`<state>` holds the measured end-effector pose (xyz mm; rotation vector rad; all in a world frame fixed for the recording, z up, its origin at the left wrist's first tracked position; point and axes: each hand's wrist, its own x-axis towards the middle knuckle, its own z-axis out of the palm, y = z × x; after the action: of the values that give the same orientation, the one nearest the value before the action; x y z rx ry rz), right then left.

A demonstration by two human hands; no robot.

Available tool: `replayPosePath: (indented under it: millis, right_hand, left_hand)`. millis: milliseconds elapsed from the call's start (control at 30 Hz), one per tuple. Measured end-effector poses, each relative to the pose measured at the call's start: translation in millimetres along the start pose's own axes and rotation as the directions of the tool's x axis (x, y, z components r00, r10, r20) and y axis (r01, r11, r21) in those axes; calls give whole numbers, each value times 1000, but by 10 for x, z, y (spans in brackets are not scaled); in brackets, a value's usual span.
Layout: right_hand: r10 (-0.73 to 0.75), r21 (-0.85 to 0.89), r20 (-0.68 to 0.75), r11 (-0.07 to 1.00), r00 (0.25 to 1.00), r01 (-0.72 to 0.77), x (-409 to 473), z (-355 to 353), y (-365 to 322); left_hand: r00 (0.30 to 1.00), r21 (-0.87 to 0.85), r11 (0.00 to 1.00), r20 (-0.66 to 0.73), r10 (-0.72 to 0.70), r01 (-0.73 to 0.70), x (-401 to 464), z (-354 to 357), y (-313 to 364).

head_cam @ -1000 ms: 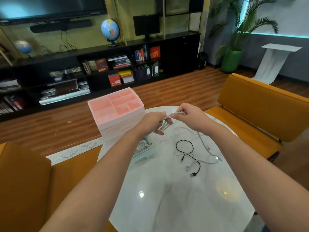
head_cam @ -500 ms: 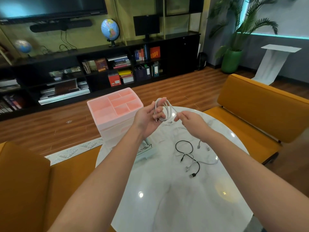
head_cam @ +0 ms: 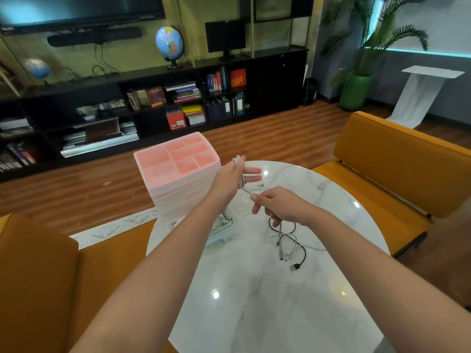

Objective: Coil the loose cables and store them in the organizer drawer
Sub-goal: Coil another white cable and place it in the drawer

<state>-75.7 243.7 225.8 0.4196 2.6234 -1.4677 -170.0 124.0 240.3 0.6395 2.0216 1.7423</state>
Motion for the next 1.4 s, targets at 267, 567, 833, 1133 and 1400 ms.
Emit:
replayPosePath:
  millis: [267,567,833,1133,1400]
  right_hand:
    - [29,-219,59,976,998,-15,-74,-200,-66]
    - [-125,-276,-114,957,986,90,2,-313,-17]
    - [-401,-640,-238,750,885,167,144,-351,176]
    - [-100,-237,-402,971,910,2,252,-218,355]
    - [172,844,-62,535,983,-40,148,-121,323]
  left_hand:
    - [966,517,856,223,-130,-4,16,-67,-138]
    - [933,396,917,310,-181,46,92,-100,-162]
    - [867,-20,965,445,-225,261,53,-160,-133]
    - [837,-245,877,482,-260,414,35,-150,-241]
    - [839,-353,819,480,-257,453,36,-118,-261]
